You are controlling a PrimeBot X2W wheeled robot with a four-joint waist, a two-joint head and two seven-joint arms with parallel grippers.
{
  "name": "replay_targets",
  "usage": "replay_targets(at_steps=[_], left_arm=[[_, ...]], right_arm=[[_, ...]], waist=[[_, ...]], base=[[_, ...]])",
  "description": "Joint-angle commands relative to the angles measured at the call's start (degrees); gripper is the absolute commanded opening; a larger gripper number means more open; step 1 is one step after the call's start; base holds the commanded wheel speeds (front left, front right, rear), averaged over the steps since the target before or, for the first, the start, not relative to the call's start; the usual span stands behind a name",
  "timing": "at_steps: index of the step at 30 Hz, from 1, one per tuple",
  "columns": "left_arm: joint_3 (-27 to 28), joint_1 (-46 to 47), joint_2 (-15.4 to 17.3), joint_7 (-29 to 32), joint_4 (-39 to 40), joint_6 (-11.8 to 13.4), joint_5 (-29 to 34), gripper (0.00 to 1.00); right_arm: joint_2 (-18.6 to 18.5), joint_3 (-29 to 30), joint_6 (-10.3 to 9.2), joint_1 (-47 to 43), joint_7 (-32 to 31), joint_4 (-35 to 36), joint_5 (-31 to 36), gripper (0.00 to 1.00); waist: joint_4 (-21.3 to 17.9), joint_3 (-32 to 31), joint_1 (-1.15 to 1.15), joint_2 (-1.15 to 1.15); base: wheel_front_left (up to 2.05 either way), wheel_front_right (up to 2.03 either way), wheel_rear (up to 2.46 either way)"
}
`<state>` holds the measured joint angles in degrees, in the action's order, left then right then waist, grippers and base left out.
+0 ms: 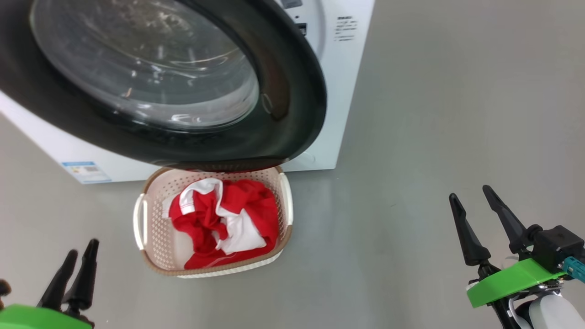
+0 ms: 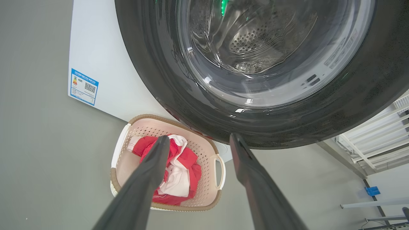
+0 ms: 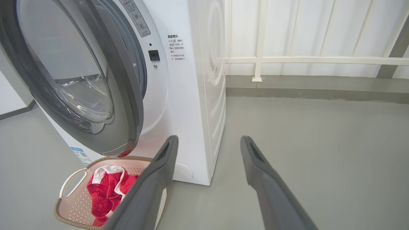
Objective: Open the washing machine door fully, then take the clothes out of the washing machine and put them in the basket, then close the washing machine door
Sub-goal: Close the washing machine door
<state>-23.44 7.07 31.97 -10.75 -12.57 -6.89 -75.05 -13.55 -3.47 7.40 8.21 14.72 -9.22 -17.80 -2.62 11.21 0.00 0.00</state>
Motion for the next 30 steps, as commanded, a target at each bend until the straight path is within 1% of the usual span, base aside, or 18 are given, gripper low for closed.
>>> replay_targets(at_steps=[1, 4, 6, 7, 11, 15, 21, 25, 27, 30], left_arm=[[1.9, 0.9, 2.8, -1.3, 0.1, -0.6, 1.3, 1.0], [1.1, 0.7, 2.5, -3.5, -3.0, -0.6, 4.9, 1.0], [1.9, 0.5, 1.8, -4.1, -5.0, -0.6, 7.7, 1.0], [5.4, 0.6, 0.2, -4.2, -5.8, -0.6, 12.0, 1.0], [13.2, -1.2, -4.1, -4.2, -5.2, -0.6, 22.3, 1.0], [18.9, -3.0, -7.8, -4.2, -3.3, -0.6, 32.4, 1.0], [25.6, -5.2, -13.2, -4.2, 0.2, -0.6, 44.6, 1.0], [28.8, -6.3, -16.3, -4.2, 2.4, -0.6, 50.4, 1.0], [29.8, -6.9, -17.2, -4.2, 3.1, -0.6, 53.0, 1.0], [30.2, -7.3, -18.2, -4.2, 3.5, -0.6, 54.3, 1.0]], right_arm=[[-0.8, -0.9, 0.09, -0.6, 0.3, 1.3, -0.7, 1.0], [-0.8, -0.7, 0.09, -1.2, 0.3, 1.3, -0.8, 1.0], [-0.8, -0.5, 0.09, -1.6, 0.3, 1.3, -0.8, 1.0], [-0.8, -0.1, 0.09, -2.0, 0.3, 1.4, -0.9, 1.0], [-0.7, 0.5, 0.09, -2.7, 0.3, 1.8, -0.9, 1.0], [-0.8, 0.9, 0.09, -2.9, 0.3, 2.0, -0.9, 1.0], [-0.8, 1.1, 0.09, -3.2, 0.3, 2.1, -0.9, 1.0], [-0.9, 1.1, 0.09, -3.5, 0.3, 2.1, -1.0, 1.0], [-0.8, 1.2, 0.09, -3.6, 0.3, 2.1, -0.9, 1.0], [-0.7, 1.3, 0.09, -3.8, 0.3, 2.1, -0.9, 1.0]], waist=[[-0.8, -0.6, 0.0, 0.0], [-1.9, -1.0, 0.0, 0.0], [-2.5, -1.4, 0.0, 0.0], [-3.0, -1.7, 0.0, 0.0], [-3.8, -2.0, 0.0, 0.0], [-4.5, -2.3, 0.0, 0.0], [-5.1, -2.8, 0.0, 0.0], [-5.2, -3.1, 0.0, 0.0], [-5.2, -3.3, 0.0, 0.0], [-5.2, -3.5, 0.0, 0.0]], base=[[0.0, 0.0, 0.0], [0.0, 0.0, 0.0], [0.0, 0.0, 0.0], [0.0, 0.0, 0.0], [0.0, 0.0, 0.0], [0.0, 0.0, 0.0], [0.0, 0.0, 0.0], [0.0, 0.0, 0.0], [0.0, 0.0, 0.0], [0.0, 0.0, 0.0]])
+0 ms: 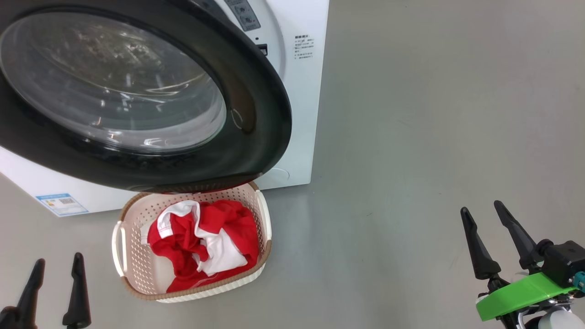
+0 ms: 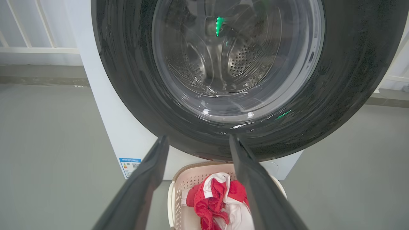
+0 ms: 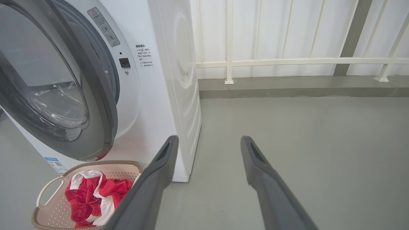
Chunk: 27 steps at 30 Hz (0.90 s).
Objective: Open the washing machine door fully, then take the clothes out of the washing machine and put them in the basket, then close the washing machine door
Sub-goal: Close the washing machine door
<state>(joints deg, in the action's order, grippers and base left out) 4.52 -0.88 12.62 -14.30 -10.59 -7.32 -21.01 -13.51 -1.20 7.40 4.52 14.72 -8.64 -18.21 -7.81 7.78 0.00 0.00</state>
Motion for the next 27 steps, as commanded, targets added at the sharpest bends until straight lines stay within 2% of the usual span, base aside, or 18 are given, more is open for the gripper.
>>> replay_targets(at_steps=[1, 9, 27], left_arm=[[2.8, 0.6, 0.8, -0.7, 1.7, -0.2, 0.9, 1.0], [3.8, -0.6, -1.3, -0.7, 2.2, -0.2, 2.5, 1.0], [3.8, -0.5, -1.7, -0.7, 2.1, -0.2, 3.3, 1.0]], right_arm=[[-0.8, -0.9, 0.09, -0.2, 0.3, 1.5, -0.4, 1.0], [-0.6, -1.0, 0.09, -0.2, 0.3, 1.6, -0.3, 1.0], [-1.1, -0.8, 0.09, 0.0, 0.3, 1.7, -0.3, 1.0]], waist=[[0.1, -0.1, 0.0, 0.0], [0.2, -0.3, 0.0, 0.0], [0.8, -0.5, 0.0, 0.0]], base=[[0.0, 0.0, 0.0], [0.0, 0.0, 0.0], [0.0, 0.0, 0.0]])
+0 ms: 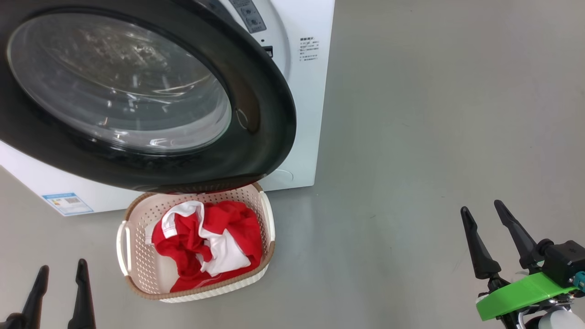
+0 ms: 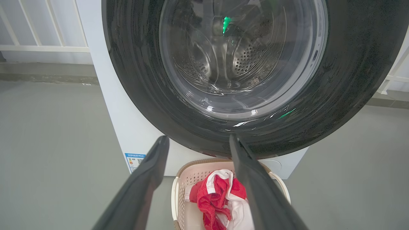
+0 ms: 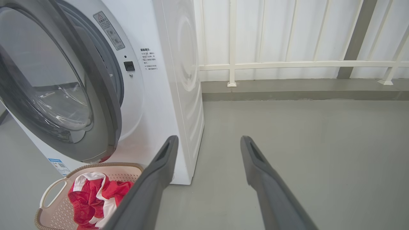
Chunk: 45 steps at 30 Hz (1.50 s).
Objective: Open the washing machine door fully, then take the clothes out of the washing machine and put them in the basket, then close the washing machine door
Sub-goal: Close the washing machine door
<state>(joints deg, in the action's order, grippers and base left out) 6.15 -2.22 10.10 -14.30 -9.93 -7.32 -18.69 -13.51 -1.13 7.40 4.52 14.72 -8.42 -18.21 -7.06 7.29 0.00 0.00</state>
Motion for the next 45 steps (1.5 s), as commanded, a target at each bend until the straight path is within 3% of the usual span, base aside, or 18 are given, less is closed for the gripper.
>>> replay_targets(at_steps=[1, 6, 7, 9, 10, 11, 32, 45], left_arm=[[2.2, 0.8, 0.8, -0.7, 1.5, -0.2, 1.0, 1.0], [1.9, 1.1, 0.5, -0.7, 1.8, -0.2, 1.2, 1.0], [1.8, 1.3, 0.4, -0.7, 1.9, -0.2, 1.3, 1.0], [1.6, 1.5, 0.1, -0.7, 2.1, -0.2, 1.5, 1.0], [1.6, 1.6, 0.0, -0.7, 2.1, -0.2, 1.5, 1.0], [1.5, 1.7, -0.1, -0.7, 2.2, -0.2, 1.5, 1.0], [-1.7, 5.1, -3.4, -0.7, 3.2, -0.2, 1.8, 1.0], [-4.2, 10.1, -3.8, -0.7, 3.5, -0.2, 1.0, 1.0]], right_arm=[[-1.1, -0.9, 0.09, 0.1, 0.3, 1.4, -0.3, 1.0], [-1.2, -1.5, 0.09, 0.8, 0.3, 1.8, -0.5, 1.0], [-1.3, -1.7, 0.09, 1.0, 0.3, 2.0, -0.6, 0.93], [-1.3, -2.2, 0.09, 1.7, 0.3, 2.3, -0.8, 0.26], [-1.3, -2.6, 0.09, 2.2, 0.3, 2.5, -0.8, 0.06], [-1.4, -3.0, 0.09, 2.7, 0.3, 2.7, -1.0, 0.0], [0.2, -14.3, 0.09, 18.7, 0.3, -0.8, -2.4, 0.0], [1.1, -15.0, 0.09, 28.3, 0.3, -7.1, -2.0, 0.0]], waist=[[0.1, 0.0, 0.0, 0.0], [1.0, 0.3, 0.0, 0.0], [1.4, 0.4, 0.0, 0.0], [2.1, 0.6, 0.0, 0.0], [2.5, 0.6, 0.0, 0.0], [2.9, 0.7, 0.0, 0.0], [13.8, 4.7, 0.0, 0.0], [17.6, 11.2, 0.0, 0.0]], base=[[0.0, 0.0, 0.0], [0.0, 0.0, 0.0], [0.0, 0.0, 0.0], [0.0, 0.0, 0.0], [0.0, 0.0, 0.0], [0.0, 0.0, 0.0], [0.0, 0.0, 0.0], [0.0, 0.0, 0.0]])
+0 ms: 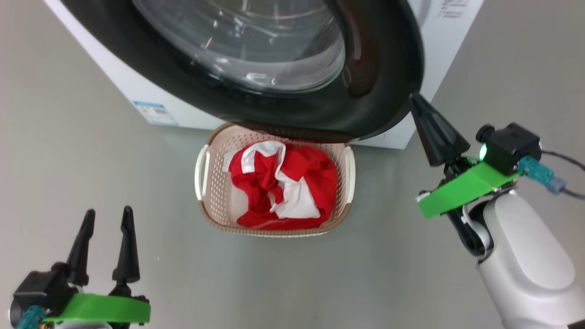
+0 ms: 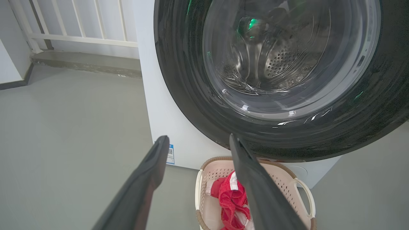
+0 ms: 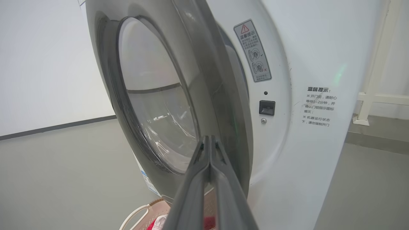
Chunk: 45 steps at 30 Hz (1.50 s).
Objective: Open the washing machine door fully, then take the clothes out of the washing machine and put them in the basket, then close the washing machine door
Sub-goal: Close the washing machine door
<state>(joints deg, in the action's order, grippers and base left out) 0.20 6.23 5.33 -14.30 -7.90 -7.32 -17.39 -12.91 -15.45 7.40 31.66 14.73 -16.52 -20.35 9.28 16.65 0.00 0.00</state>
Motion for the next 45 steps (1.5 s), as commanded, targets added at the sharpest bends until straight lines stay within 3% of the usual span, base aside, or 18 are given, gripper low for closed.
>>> replay_targets(at_steps=[1, 29, 40, 45], left_arm=[[1.7, 2.0, 1.0, -0.7, 1.5, -0.2, -0.4, 1.0], [-0.6, 8.4, 0.9, -0.7, 2.9, -0.2, -1.3, 1.0], [-1.1, 9.6, 1.1, -0.7, 3.0, -0.2, -1.6, 1.0], [-1.1, 9.7, 1.2, -0.7, 2.6, -0.2, -1.7, 1.0]], right_arm=[[0.5, -0.5, 0.09, 1.8, 0.3, 0.6, 0.1, 0.0], [0.1, 6.7, 0.09, 16.6, 0.3, -4.2, 1.6, 0.0], [1.7, 11.4, 0.09, 20.7, 0.3, -4.6, 3.4, 0.0], [2.3, 9.6, 0.09, 20.2, 0.3, -4.4, 3.7, 0.0]], waist=[[1.4, 2.2, 0.0, 0.0], [4.3, 9.6, 0.0, 0.0], [4.7, 10.9, 0.0, 0.0], [4.6, 10.5, 0.0, 0.0]], base=[[0.0, 0.0, 0.0], [0.0, 0.0, 0.0], [0.0, 0.0, 0.0], [0.0, 0.0, 0.0]])
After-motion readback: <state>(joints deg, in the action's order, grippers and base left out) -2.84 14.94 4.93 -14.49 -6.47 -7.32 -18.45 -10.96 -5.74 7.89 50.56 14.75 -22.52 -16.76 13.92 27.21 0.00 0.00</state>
